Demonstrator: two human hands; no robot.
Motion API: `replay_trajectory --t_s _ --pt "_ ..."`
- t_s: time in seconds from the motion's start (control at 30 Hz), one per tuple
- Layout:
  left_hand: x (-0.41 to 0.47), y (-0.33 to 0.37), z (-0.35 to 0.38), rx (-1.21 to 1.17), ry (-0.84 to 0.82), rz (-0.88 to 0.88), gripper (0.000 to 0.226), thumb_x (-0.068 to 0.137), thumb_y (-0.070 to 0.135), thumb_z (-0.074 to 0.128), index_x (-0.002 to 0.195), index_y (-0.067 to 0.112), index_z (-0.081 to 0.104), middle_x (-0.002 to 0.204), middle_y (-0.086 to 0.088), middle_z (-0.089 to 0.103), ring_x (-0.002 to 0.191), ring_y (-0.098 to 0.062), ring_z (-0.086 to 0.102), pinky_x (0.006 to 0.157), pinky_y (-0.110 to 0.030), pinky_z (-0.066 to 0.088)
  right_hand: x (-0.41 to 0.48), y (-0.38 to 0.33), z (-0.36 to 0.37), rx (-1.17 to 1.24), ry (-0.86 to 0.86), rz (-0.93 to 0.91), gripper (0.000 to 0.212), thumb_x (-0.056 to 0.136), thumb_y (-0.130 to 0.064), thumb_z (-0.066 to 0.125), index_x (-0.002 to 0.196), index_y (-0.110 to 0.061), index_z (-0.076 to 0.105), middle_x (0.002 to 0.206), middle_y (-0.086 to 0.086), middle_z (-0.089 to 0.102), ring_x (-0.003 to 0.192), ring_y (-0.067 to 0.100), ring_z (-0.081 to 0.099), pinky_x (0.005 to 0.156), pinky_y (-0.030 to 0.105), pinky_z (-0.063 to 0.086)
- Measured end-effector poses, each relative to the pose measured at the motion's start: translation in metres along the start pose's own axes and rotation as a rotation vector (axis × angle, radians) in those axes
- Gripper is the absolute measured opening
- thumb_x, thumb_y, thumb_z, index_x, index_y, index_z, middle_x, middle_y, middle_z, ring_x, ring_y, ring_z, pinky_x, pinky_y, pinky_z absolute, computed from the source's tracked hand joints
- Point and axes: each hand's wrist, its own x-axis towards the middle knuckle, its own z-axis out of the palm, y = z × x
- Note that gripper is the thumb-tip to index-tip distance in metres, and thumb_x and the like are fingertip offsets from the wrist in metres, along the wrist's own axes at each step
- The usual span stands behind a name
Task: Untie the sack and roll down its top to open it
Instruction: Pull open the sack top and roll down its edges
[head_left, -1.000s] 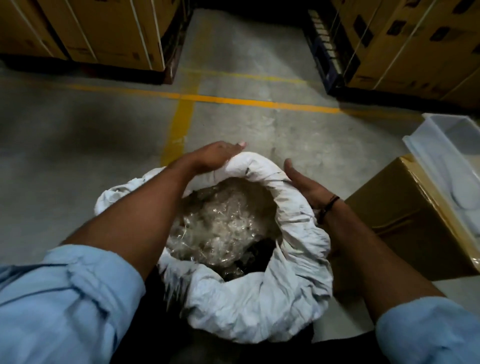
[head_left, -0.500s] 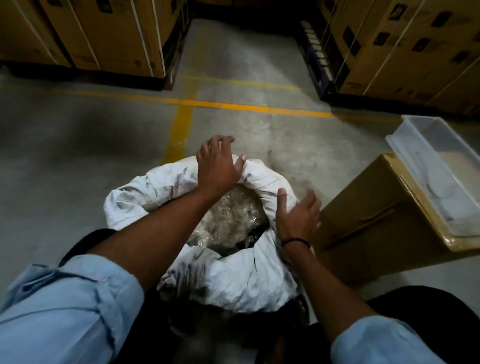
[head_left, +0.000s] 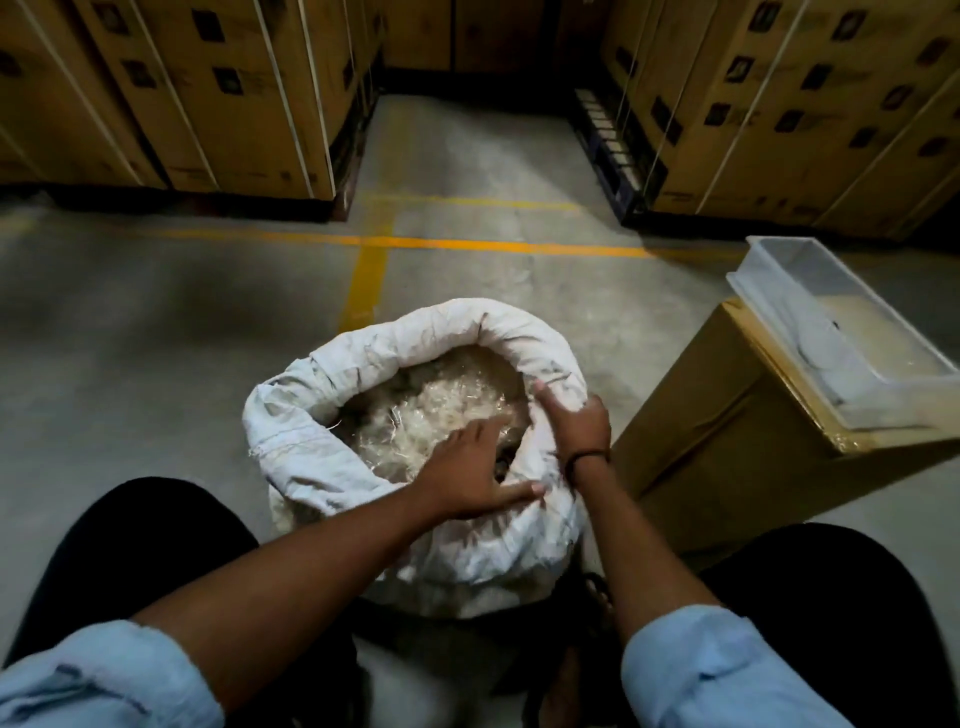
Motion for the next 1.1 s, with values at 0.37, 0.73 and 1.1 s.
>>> replay_trajectory --t_s 0.37,0.73,1.1 --pt "-0.033 0.028 0.012 0.031 -0.193 -0.008 0.132 0.059 0.069 0.081 0.155 0.022 0.005 0.141 -0.009 0.057 0.124 -0.032 0.059 0.097 -0.040 0.050 -0.023 -0.025 -0.017 0.310 0.164 0.138 0.082 0.085 -0.058 0.066 0.140 -0.002 0.045 0.133 0.016 0.055 0.118 0.033 0.058 0.092 0.037 0.051" --pt "-0.029 0.040 0.015 -0.004 0.135 -0.032 0.082 0.078 0.049 0.068 0.144 0.031 0.024 0.136 -0.006 0.050 0.113 -0.033 0.062 0.086 -0.044 0.053 -0.057 0.002 0.012 -0.398 0.116 -0.055 0.110 0.084 -0.045 0.067 0.155 -0.024 -0.015 0.145 0.029 0.037 0.121 0.044 0.052 0.100 0.047 0.046" --pt "-0.026 0.040 -0.006 0.394 0.211 0.097 0.100 0.079 0.019 0.062 0.160 0.025 0.003 0.131 -0.013 0.048 0.085 -0.038 0.064 0.058 -0.038 0.042 -0.051 -0.052 -0.031 0.190 0.111 0.104 0.075 0.067 -0.009 0.076 0.135 -0.010 0.043 0.116 0.018 0.063 0.095 0.033 0.065 0.076 0.037 0.056"
